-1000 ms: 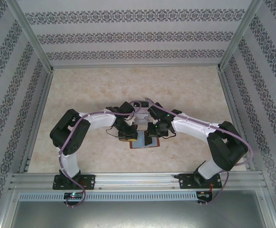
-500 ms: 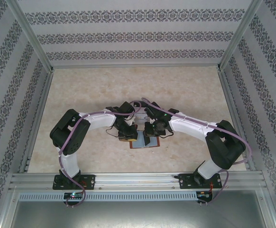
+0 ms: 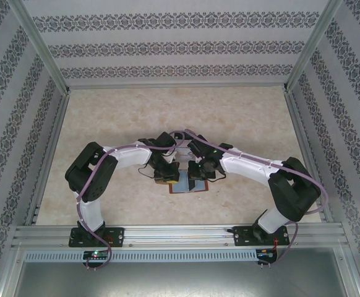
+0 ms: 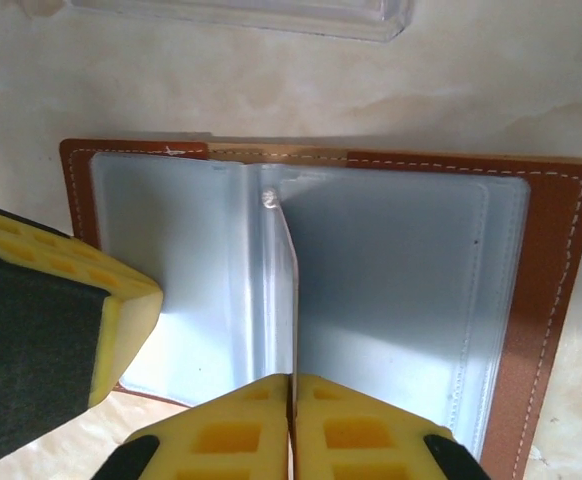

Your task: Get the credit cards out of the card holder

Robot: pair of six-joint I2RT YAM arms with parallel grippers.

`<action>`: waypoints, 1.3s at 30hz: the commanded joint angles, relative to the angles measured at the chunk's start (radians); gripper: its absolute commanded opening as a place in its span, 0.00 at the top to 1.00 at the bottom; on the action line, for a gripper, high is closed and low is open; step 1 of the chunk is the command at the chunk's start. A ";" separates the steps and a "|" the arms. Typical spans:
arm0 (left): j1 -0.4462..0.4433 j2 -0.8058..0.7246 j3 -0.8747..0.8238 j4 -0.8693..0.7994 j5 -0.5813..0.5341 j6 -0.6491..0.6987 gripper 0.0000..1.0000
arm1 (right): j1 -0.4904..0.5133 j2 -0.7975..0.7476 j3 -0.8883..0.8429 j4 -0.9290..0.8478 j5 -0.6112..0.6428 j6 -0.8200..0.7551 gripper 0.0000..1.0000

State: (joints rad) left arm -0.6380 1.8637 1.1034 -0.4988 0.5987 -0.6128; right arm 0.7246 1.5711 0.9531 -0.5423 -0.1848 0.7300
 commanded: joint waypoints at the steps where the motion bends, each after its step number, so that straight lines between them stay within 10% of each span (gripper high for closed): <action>1: -0.012 -0.027 0.029 -0.058 -0.050 0.019 0.99 | 0.004 -0.028 0.000 -0.029 0.013 -0.003 0.92; 16: 0.040 -0.163 -0.015 -0.055 -0.111 0.012 0.96 | -0.074 -0.056 0.164 -0.182 0.019 -0.516 0.96; 26: 0.110 -0.242 -0.105 -0.036 -0.109 0.009 0.96 | -0.082 0.111 0.415 -0.334 0.019 -1.091 0.97; 39: 0.162 -0.316 -0.199 -0.038 -0.119 0.008 0.94 | -0.147 0.345 0.776 -0.527 0.010 -1.461 0.99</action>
State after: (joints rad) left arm -0.4885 1.5768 0.9207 -0.5312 0.4919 -0.6098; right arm 0.5903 1.8832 1.6550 -0.9810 -0.1642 -0.6083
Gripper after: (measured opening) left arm 0.059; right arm 0.054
